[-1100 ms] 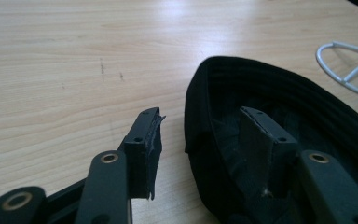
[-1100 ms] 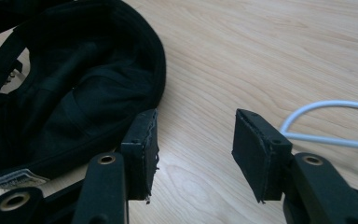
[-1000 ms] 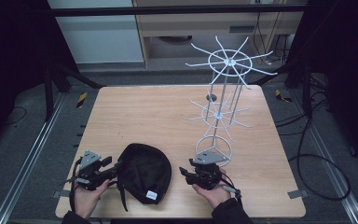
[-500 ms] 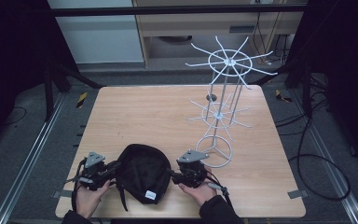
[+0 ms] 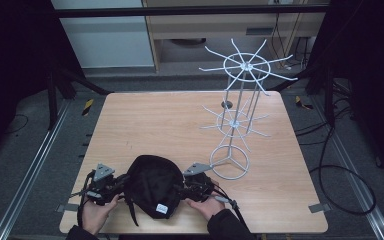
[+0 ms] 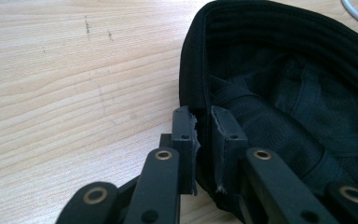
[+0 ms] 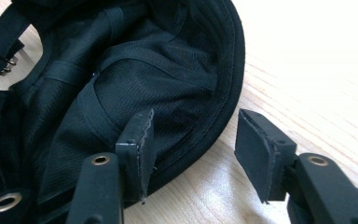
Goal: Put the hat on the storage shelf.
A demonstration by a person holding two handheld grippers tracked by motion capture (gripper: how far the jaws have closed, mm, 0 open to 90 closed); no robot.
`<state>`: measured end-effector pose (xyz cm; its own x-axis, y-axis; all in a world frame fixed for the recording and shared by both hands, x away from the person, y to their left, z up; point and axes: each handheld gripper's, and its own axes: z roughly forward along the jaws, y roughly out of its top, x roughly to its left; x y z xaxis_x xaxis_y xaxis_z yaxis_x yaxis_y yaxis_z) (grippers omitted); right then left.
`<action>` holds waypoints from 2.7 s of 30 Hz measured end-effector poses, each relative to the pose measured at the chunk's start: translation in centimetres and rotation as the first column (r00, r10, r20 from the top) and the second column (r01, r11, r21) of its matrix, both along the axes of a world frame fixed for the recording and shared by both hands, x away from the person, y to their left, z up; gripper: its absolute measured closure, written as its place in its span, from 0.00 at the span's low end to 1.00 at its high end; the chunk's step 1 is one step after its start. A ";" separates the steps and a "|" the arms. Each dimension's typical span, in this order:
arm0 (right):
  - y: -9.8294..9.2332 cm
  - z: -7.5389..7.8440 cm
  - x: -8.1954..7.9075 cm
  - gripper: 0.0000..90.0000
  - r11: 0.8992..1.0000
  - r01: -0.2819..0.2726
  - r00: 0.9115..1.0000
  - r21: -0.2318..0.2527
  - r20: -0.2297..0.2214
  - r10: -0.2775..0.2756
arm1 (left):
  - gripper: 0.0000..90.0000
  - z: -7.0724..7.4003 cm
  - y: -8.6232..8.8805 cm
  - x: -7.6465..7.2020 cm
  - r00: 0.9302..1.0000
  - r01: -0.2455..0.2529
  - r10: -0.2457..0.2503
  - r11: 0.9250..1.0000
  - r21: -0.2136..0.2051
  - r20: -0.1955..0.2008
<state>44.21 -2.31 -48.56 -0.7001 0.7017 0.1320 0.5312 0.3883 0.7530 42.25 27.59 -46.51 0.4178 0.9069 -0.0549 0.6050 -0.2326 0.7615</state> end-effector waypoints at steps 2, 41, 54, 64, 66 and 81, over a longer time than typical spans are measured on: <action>0.1 -0.1 0.1 0.53 1.000 0.000 1.000 0.001 -0.006 0.000 | 0.90 0.0 0.0 0.0 1.000 0.000 0.000 1.000 0.003 -0.001; 0.0 3.9 -2.5 0.93 0.991 -0.102 0.977 0.090 0.195 0.083 | 0.84 -0.9 -1.7 1.1 0.999 0.036 -0.037 0.999 -0.010 -0.033; -0.4 3.7 -2.5 0.92 0.996 -0.056 0.978 0.076 0.203 0.039 | 0.76 2.9 -2.0 -0.8 0.995 0.080 -0.071 0.990 -0.120 0.075; 0.0 3.6 -2.7 0.91 0.994 -0.075 0.977 0.078 0.205 0.057 | 0.60 3.7 -5.5 -0.1 0.988 0.142 -0.127 0.967 -0.209 0.083; 0.0 3.6 -2.7 0.91 0.994 -0.081 0.976 0.078 0.208 0.064 | 0.57 3.7 -6.0 -0.1 0.987 0.149 -0.132 0.965 -0.216 0.089; 0.4 3.3 -2.9 0.91 0.991 -0.113 0.975 0.072 0.203 0.096 | 0.43 3.4 -7.9 0.9 0.992 0.128 -0.123 0.954 -0.272 0.034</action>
